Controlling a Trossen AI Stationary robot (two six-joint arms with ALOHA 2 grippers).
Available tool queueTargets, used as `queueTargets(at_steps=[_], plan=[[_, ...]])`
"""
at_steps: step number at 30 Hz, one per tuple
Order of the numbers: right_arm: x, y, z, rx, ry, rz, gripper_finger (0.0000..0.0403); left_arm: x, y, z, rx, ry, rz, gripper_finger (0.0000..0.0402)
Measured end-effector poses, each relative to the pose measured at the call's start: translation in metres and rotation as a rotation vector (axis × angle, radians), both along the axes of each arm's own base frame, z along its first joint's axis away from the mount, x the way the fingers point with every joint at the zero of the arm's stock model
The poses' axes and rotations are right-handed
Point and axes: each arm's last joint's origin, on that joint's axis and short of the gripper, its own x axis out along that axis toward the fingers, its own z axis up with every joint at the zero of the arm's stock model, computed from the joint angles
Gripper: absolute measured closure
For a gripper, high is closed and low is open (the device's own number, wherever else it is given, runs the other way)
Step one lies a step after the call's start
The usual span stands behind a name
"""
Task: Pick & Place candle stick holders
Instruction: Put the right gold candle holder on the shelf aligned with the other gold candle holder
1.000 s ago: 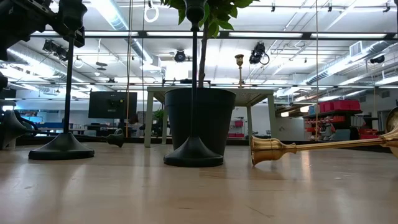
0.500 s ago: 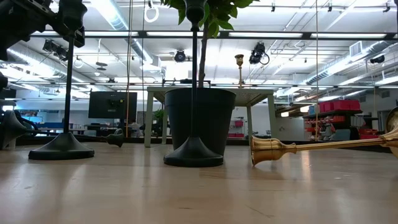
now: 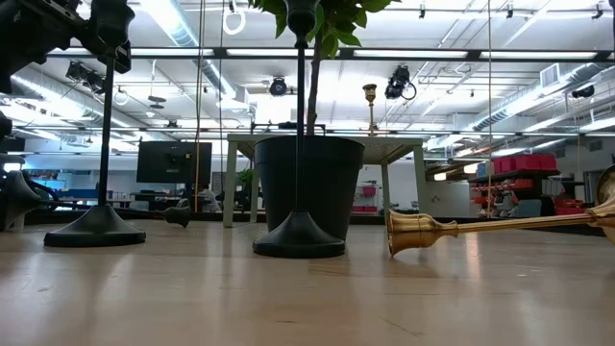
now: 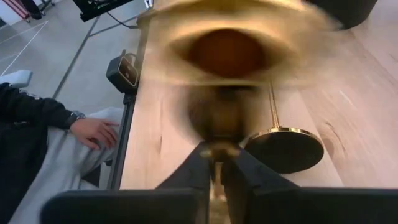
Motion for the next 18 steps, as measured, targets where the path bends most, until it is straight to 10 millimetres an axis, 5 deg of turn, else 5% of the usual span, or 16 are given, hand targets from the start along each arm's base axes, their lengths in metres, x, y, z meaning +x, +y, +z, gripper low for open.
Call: queueTargets(at_steps=[18], plan=[[0.005,-0.012,0.005,-0.039,0.009,-0.025,0.0397,0.000,0.000,0.000,0.000,-0.001,0.000,0.0175]])
